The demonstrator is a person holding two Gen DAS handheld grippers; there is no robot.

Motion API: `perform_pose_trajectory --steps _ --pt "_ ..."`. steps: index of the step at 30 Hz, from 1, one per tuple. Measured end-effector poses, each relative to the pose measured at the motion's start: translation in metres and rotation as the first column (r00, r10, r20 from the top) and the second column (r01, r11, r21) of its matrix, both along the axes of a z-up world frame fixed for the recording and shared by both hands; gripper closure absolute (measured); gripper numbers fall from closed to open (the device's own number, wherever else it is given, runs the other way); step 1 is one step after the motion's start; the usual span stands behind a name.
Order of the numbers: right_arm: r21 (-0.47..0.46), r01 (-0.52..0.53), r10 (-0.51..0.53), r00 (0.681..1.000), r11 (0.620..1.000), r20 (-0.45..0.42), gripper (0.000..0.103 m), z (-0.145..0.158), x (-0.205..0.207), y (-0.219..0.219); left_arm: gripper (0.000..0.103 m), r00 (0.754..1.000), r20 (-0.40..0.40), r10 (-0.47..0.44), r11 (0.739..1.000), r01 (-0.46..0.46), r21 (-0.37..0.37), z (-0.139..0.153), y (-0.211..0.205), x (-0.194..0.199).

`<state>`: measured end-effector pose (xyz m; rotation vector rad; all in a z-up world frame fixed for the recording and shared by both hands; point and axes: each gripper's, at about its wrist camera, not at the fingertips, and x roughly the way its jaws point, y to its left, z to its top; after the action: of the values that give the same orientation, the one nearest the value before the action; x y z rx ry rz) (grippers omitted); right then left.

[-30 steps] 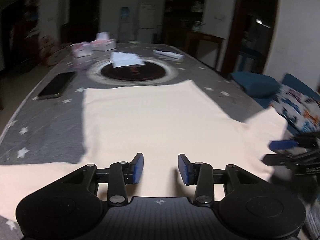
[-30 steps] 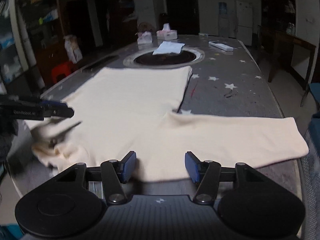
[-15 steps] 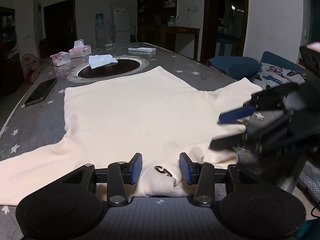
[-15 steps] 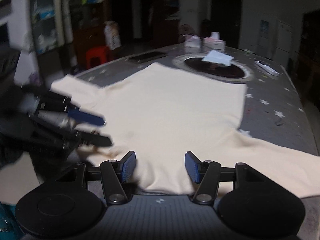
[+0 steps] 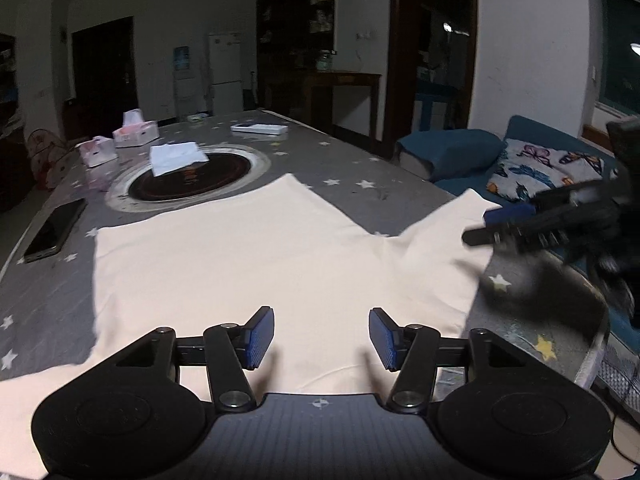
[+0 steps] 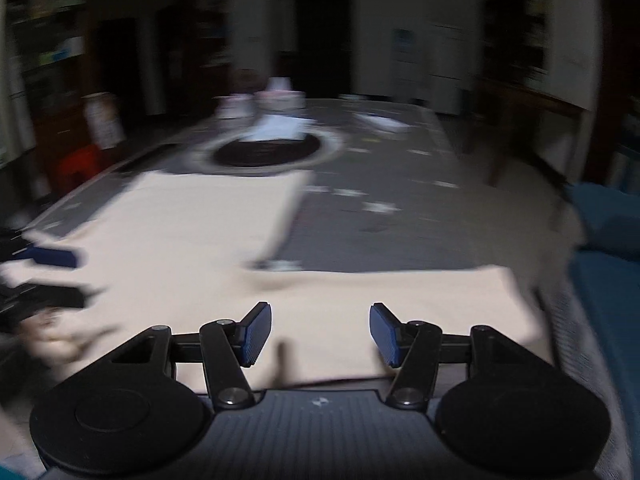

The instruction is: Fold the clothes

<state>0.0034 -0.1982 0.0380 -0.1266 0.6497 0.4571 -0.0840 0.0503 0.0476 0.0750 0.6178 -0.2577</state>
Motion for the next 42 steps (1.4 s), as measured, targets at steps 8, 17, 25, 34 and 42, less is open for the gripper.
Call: perform_pose_trajectory --steps 8,17,25,34,42 --pt "0.041 0.294 -0.29 0.954 0.955 -0.072 0.051 -0.019 0.042 -0.077 0.046 0.999 -0.031 -0.019 1.0 0.019 0.01 -0.008 -0.013 0.008" --pt "0.166 0.385 -0.355 0.917 0.908 -0.182 0.053 -0.038 0.061 -0.115 0.043 0.999 -0.041 -0.033 0.999 0.034 0.023 -0.009 -0.023 0.014" --pt "0.221 0.385 -0.356 0.921 0.896 -0.16 0.095 -0.035 0.058 -0.122 0.043 0.997 -0.053 -0.05 0.998 0.052 0.029 -0.014 -0.033 0.018" --pt "0.315 0.274 -0.276 0.96 0.909 -0.04 0.098 0.021 0.038 -0.105 0.043 0.994 -0.063 -0.091 0.995 0.092 0.022 -0.022 -0.048 0.021" --pt "0.367 0.043 -0.08 0.993 0.929 0.086 0.098 0.09 0.024 -0.038 0.042 0.997 -0.035 -0.063 0.998 0.062 -0.032 -0.016 -0.031 0.009"
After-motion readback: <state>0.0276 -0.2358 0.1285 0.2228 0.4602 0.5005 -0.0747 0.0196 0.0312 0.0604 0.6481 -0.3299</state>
